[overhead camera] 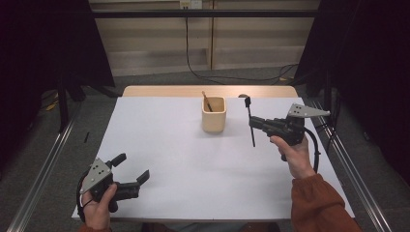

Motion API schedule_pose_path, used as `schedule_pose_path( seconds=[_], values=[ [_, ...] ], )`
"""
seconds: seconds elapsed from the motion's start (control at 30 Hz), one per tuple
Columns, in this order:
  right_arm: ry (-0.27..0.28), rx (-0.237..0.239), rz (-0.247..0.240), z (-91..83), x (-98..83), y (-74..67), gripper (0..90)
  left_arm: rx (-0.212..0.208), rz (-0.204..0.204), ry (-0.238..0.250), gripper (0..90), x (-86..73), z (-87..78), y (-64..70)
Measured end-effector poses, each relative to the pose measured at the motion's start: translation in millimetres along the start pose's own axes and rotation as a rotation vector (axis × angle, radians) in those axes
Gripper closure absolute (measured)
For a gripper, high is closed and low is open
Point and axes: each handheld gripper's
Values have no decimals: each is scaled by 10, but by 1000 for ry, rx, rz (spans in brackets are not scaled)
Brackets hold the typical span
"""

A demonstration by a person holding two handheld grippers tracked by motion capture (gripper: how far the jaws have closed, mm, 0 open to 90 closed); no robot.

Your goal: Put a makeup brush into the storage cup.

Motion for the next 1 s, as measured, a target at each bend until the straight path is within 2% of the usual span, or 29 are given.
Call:
schedule_pose_path(
  seconds=[0.27,1.0],
  values=[
    [6,4,0,41,63,21,859,-2,19,2,8,6,-6,10],
    [22,22,-25,256,381,-13,859,1,15,8,8,5,-24,10]
  ],
)
Point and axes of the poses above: each handheld gripper's, and its own axes: z roughly forward along the jaws, x roughly out of its top, y roughly to its right, and after that the axes turned 8 degrees about -y, right-handed
